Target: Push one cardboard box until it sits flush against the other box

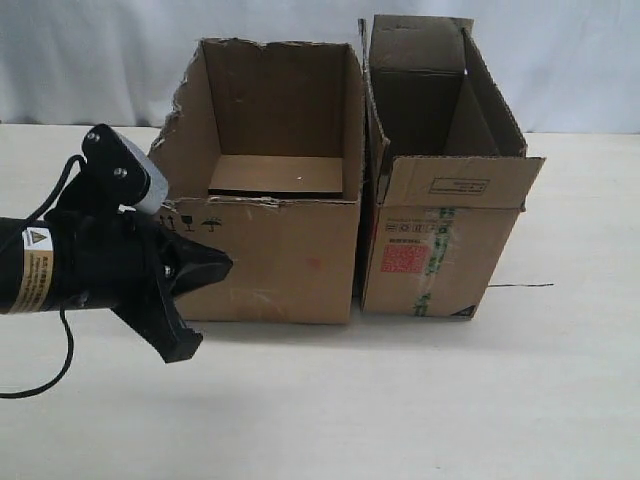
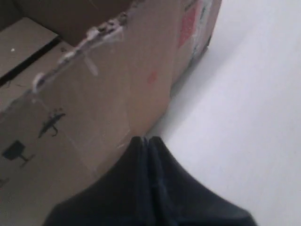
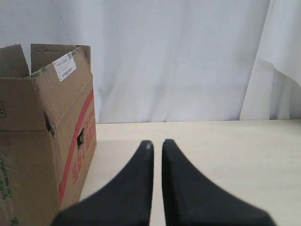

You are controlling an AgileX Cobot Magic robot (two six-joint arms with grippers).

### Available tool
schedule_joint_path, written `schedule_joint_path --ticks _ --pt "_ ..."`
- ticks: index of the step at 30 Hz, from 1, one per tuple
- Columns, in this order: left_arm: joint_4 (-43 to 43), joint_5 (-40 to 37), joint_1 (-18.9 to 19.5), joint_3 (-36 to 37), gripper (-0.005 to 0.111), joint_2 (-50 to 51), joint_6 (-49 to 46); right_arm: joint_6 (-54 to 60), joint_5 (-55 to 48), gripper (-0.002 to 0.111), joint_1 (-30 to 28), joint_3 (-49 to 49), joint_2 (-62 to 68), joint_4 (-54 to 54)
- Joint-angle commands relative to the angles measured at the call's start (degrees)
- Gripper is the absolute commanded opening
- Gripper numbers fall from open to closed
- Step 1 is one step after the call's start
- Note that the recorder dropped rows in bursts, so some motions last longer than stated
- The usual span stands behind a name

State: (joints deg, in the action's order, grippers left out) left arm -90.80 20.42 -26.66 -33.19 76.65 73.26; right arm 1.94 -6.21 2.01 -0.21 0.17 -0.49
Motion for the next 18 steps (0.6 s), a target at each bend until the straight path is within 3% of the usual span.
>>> schedule_joint_path --ticks 1,8,18 --pt "6.46 -1.03 -0.57 -1.46 0.0 0.1 -5.05 0.32 0.07 0.005 0.08 0.21 -0.17 0.1" --pt "13.37 -1.03 -0.57 -1.73 0.0 0.72 -12.18 0.32 0.07 0.005 0.08 0.21 -0.17 0.1" --pt "13.53 -1.29 -0.57 -6.44 0.0 7.71 -12.41 0.32 0.07 0.005 0.08 0.21 -0.17 0.1"
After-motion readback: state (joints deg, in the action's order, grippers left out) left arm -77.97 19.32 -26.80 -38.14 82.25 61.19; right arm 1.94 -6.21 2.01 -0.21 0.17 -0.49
